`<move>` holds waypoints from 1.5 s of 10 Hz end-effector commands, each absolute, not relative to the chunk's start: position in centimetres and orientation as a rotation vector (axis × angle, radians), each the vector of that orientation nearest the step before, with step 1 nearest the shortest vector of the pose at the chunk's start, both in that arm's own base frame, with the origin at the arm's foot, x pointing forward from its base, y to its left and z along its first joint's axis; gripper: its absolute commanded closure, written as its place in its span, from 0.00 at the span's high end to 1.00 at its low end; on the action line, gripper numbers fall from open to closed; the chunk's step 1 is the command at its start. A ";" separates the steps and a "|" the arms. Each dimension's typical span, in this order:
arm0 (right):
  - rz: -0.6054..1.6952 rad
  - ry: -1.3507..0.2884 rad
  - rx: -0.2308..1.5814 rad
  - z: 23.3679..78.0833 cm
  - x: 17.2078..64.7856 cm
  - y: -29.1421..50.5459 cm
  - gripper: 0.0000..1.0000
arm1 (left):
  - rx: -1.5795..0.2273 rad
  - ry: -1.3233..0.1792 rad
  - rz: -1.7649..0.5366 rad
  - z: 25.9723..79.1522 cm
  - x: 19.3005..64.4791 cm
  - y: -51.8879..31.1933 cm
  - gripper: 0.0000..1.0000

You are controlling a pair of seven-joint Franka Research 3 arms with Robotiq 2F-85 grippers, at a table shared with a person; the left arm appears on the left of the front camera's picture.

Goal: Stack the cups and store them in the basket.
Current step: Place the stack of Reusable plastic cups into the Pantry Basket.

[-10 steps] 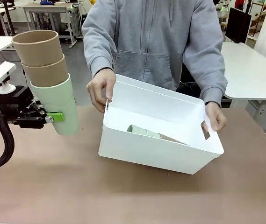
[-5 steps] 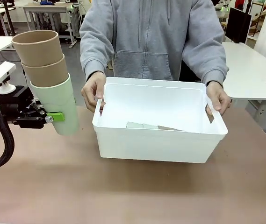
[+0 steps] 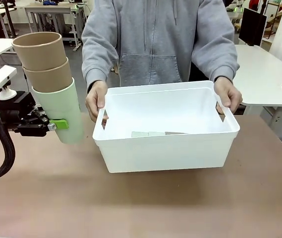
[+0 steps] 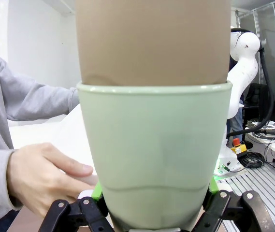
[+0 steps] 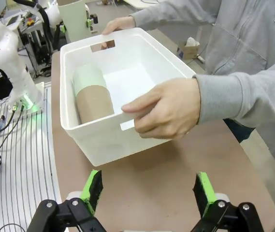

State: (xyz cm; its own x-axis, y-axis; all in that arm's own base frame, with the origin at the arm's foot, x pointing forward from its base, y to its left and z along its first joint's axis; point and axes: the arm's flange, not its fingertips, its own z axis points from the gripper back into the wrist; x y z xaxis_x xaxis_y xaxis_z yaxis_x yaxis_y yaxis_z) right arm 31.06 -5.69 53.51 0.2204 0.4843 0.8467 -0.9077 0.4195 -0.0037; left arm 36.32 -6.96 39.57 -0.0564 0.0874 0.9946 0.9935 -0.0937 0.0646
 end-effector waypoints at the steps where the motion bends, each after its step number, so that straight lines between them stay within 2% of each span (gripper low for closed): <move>1: 1.043 -0.902 0.577 53.7 31.2 -5.8 1.00 | -1.318 -1.286 -1.293 39.9 36.3 -6.9 0.85; 9: 1.043 -0.902 0.577 53.7 31.2 -5.8 1.00 | -1.315 -1.270 -1.285 39.6 36.3 -7.0 0.85; 15: 1.043 -0.902 0.577 53.7 31.2 -5.8 1.00 | -0.801 -0.855 -1.387 54.0 37.5 -17.8 0.85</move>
